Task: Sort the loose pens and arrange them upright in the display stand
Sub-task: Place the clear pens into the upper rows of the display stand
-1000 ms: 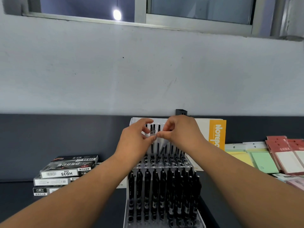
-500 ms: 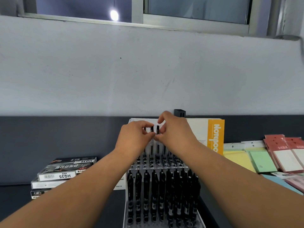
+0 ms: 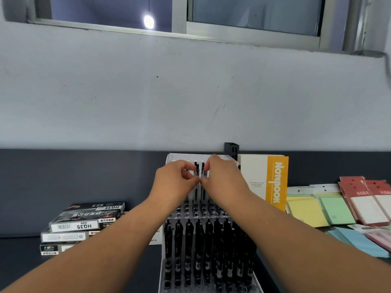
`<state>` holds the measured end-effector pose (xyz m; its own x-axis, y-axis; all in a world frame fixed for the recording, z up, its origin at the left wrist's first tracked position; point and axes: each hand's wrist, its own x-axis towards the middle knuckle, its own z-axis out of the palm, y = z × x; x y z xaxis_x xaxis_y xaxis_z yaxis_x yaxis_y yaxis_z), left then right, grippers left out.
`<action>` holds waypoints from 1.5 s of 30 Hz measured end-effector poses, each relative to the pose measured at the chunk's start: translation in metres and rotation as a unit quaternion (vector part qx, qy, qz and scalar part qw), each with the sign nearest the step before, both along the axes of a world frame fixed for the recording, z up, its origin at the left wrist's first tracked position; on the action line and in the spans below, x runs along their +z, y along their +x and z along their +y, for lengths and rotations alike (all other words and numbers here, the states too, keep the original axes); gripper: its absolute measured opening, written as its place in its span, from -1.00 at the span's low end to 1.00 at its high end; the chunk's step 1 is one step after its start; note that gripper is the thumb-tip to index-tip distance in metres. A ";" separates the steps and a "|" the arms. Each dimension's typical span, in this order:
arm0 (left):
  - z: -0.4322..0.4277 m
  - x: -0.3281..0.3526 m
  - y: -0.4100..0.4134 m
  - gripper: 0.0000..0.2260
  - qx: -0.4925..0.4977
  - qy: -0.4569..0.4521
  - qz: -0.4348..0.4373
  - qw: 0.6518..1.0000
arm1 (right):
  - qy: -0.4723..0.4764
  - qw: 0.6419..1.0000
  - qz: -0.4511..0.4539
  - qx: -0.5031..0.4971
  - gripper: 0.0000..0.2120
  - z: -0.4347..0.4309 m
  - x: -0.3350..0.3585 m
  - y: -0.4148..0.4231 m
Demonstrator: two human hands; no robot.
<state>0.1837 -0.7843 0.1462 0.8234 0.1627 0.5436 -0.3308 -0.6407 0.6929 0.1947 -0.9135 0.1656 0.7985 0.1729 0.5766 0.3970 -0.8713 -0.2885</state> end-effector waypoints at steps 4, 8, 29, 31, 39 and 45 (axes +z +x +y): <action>-0.001 -0.003 -0.002 -0.80 0.013 0.001 0.008 1.000 | -0.006 1.000 0.003 0.021 -0.71 -0.004 -0.004 -0.004; -0.001 -0.002 -0.014 -0.81 0.045 0.025 -0.001 0.999 | -0.031 0.999 -0.021 0.021 -0.66 -0.013 0.001 -0.016; 0.183 -0.063 -0.226 -0.37 0.420 0.262 0.203 0.845 | -0.146 0.940 -0.005 0.310 -0.41 0.183 -0.058 -0.141; 0.215 -0.070 -0.261 -0.37 0.435 0.257 0.210 0.837 | -0.153 0.933 0.002 0.326 -0.40 0.220 -0.066 -0.167; 0.362 -0.093 -0.391 -0.38 0.476 0.255 0.247 0.804 | -0.153 0.913 0.068 0.371 -0.40 0.382 -0.100 -0.268; 0.455 -0.105 -0.439 -0.42 0.489 0.232 0.275 0.795 | -0.148 0.905 0.099 0.386 -0.43 0.473 -0.114 -0.304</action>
